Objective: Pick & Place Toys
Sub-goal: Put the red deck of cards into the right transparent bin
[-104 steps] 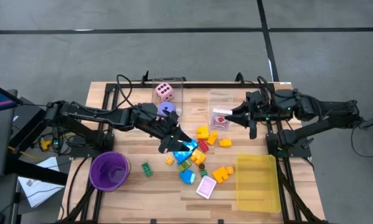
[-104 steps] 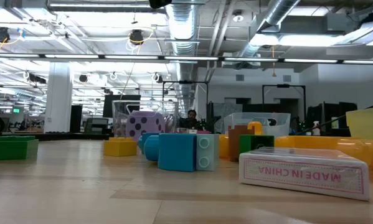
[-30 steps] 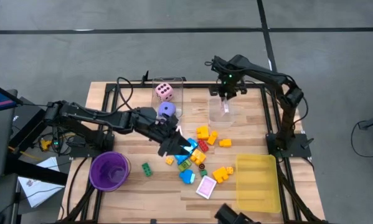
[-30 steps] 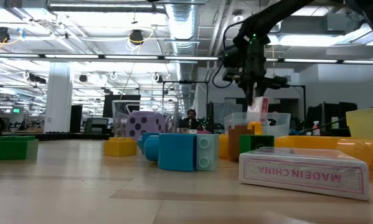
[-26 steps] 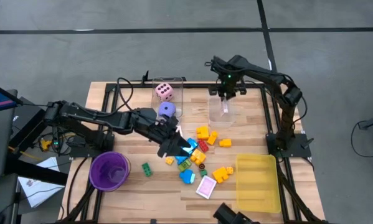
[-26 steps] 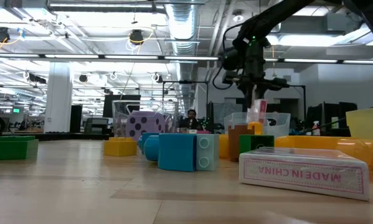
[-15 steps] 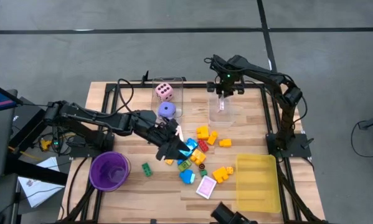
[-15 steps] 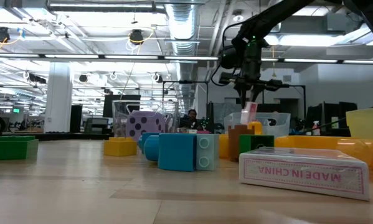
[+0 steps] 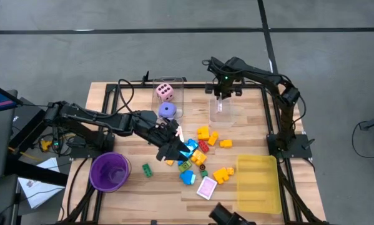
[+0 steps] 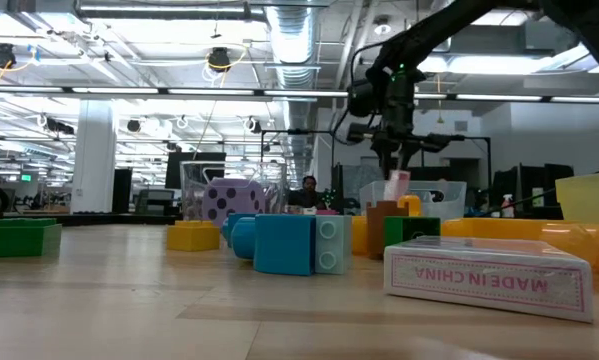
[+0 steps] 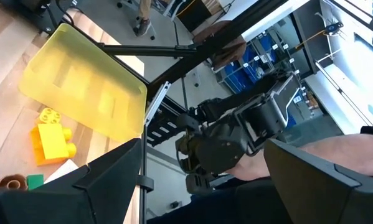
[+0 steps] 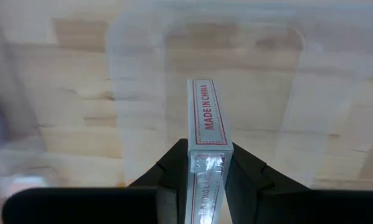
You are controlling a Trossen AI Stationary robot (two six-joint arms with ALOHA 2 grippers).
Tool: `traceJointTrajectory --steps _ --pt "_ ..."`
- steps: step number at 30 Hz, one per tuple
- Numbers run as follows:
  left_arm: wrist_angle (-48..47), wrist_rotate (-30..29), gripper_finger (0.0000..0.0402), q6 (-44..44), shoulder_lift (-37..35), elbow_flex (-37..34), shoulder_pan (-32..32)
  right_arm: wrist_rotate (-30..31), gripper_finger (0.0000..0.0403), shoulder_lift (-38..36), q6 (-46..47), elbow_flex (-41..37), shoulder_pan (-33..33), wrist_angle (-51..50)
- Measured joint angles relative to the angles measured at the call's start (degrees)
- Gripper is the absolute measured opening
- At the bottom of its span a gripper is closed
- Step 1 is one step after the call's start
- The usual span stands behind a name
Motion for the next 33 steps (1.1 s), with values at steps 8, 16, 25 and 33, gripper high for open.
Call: traceJointTrajectory --steps 8,16,25,33 --pt "0.02 -0.03 0.0333 -1.29 0.00 -0.01 -0.16 0.26 0.0067 4.63 -3.00 7.17 0.54 -3.60" --pt "0.03 0.00 0.0333 -2.21 0.00 -0.02 -0.82 1.51 0.0067 8.53 -3.80 11.73 1.77 -6.20" --pt "0.03 -0.02 0.0333 -2.37 0.00 -0.02 -1.14 1.88 0.0067 8.61 -2.18 9.34 0.86 -6.53" --pt "0.02 -0.02 0.0333 -2.38 0.00 -0.02 -1.14 1.68 0.0067 8.63 0.88 8.98 1.05 -4.92"
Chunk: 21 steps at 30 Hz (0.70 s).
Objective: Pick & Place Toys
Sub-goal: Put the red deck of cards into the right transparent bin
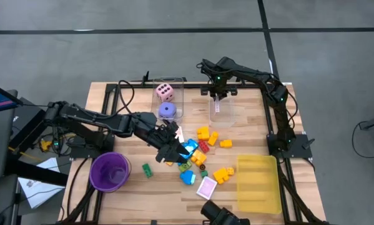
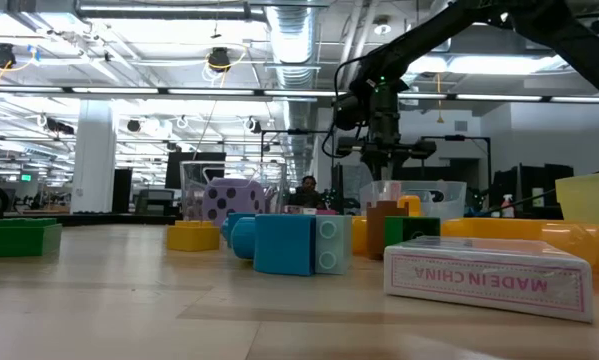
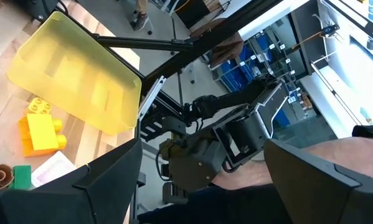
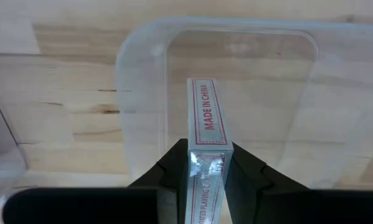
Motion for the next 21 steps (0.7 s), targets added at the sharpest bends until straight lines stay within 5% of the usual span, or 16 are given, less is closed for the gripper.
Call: traceJointTrajectory --steps 21 --pt "0.00 0.98 0.0333 0.04 0.00 0.00 0.02 -2.93 0.0068 0.00 0.35 -4.66 0.17 3.33"
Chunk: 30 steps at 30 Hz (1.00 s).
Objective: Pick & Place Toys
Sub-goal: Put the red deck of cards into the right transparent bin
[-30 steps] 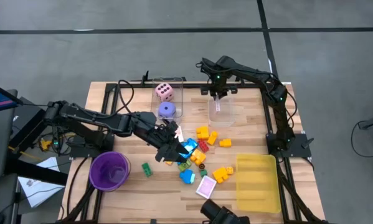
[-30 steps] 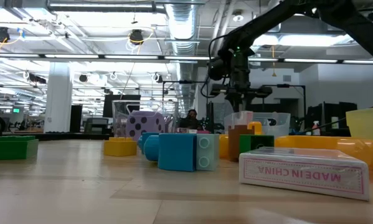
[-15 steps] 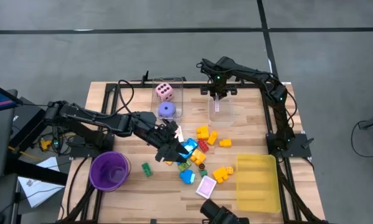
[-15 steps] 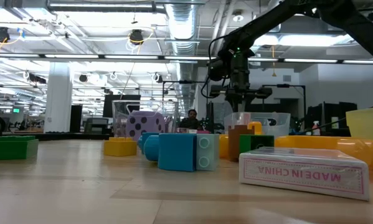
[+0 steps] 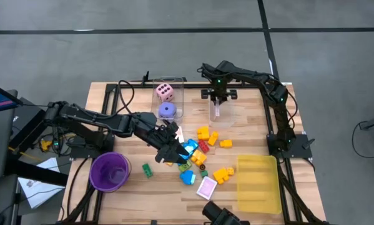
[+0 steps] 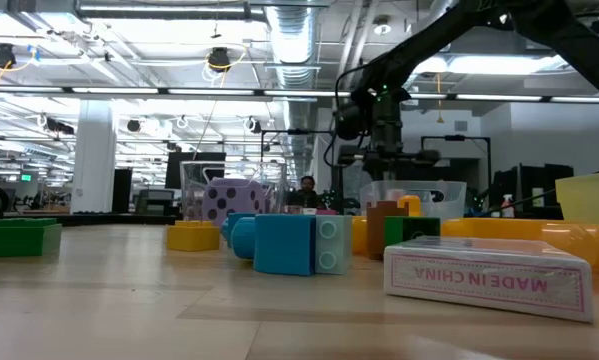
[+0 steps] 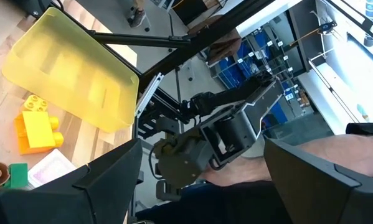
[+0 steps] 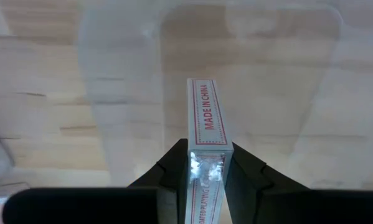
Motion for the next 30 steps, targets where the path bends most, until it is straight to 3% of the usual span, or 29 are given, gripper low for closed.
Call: traceJointTrajectory --steps 23,30 --pt "-0.01 0.58 0.0333 -0.47 0.00 0.01 0.00 -0.24 0.0068 -0.02 0.63 0.02 -0.26 2.75" --pt "-0.02 0.58 0.0333 -0.46 0.00 0.00 0.02 -0.05 0.0088 -0.02 -0.31 0.02 0.07 3.87"
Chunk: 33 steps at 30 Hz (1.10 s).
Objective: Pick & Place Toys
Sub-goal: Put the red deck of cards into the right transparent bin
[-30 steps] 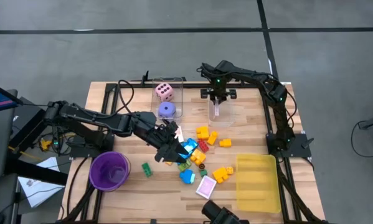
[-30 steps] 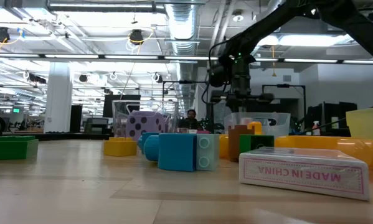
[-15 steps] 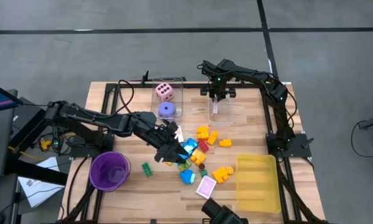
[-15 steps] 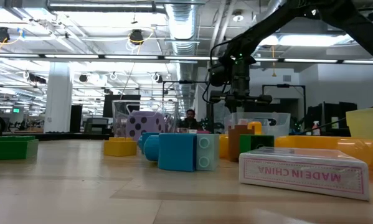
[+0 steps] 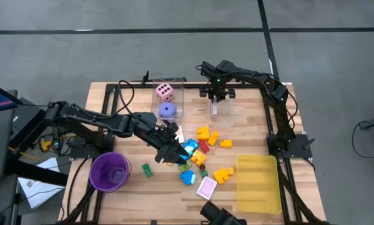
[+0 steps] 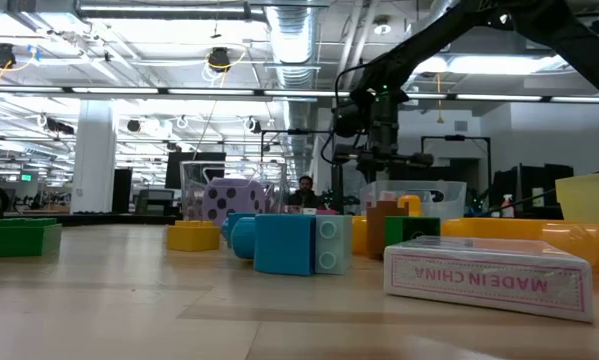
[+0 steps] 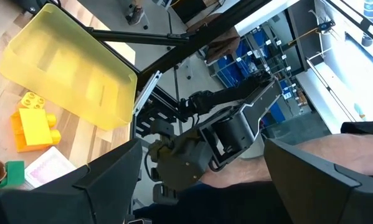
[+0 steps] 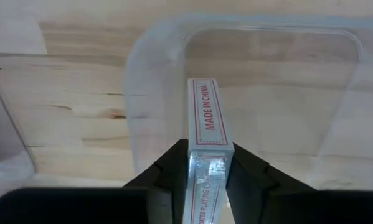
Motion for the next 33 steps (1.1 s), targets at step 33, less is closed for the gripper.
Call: traceJointTrajectory --steps 33 --pt "0.00 -0.02 0.0333 0.00 0.00 0.01 -0.26 -0.24 0.0178 -0.02 -2.29 0.02 0.37 1.40"
